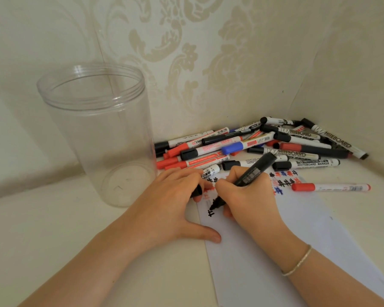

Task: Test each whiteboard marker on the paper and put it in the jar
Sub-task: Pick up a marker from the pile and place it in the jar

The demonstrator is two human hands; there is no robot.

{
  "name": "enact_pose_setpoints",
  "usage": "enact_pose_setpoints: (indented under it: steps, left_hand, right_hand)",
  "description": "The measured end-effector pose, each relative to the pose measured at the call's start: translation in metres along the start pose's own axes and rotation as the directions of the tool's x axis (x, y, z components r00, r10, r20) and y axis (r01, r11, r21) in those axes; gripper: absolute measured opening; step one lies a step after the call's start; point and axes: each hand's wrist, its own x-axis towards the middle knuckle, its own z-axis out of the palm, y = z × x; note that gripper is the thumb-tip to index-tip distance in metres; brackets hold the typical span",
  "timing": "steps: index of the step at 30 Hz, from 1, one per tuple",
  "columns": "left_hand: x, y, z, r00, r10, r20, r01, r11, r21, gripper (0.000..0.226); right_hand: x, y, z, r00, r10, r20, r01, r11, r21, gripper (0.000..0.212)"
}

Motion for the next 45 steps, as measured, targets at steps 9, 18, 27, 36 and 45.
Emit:
enact_pose_setpoints:
  steps: [9, 18, 27, 36, 45]
  left_hand:
    - [-0.001, -0.003, 0.003, 1.000, 0.026, -0.016, -0.026, 1.000, 0.003, 0.065]
    - [-0.007, 0.010, 0.001, 0.960, -0.053, -0.276, -0.059, 0.922, -0.384, 0.019]
    - [-0.006, 0.009, 0.001, 0.979, -0.057, -0.197, -0.041, 0.886, -0.461, 0.018]
    - [-0.006, 0.004, 0.006, 0.983, 0.002, -0.184, -0.057, 0.953, -0.297, 0.025]
    - [-0.005, 0.003, 0.002, 0.970, -0.015, -0.243, -0.075, 0.932, -0.355, 0.042]
  right_hand:
    - [0.002, 0.001, -0.002, 0.999, -0.022, -0.030, 0.025, 0.995, 0.099, 0.028]
    - [0.010, -0.034, -0.017, 0.996, -0.079, 0.029, 0.031, 0.663, 0.748, 0.028]
    - [0.005, -0.029, -0.010, 0.995, -0.099, 0.025, 0.064, 0.793, 0.605, 0.026]
    - [0.006, -0.020, -0.005, 0.992, -0.082, 0.095, 0.035, 0.906, 0.423, 0.023]
    - [0.011, -0.033, -0.015, 0.939, -0.068, 0.339, -0.103, 0.882, 0.461, 0.033]
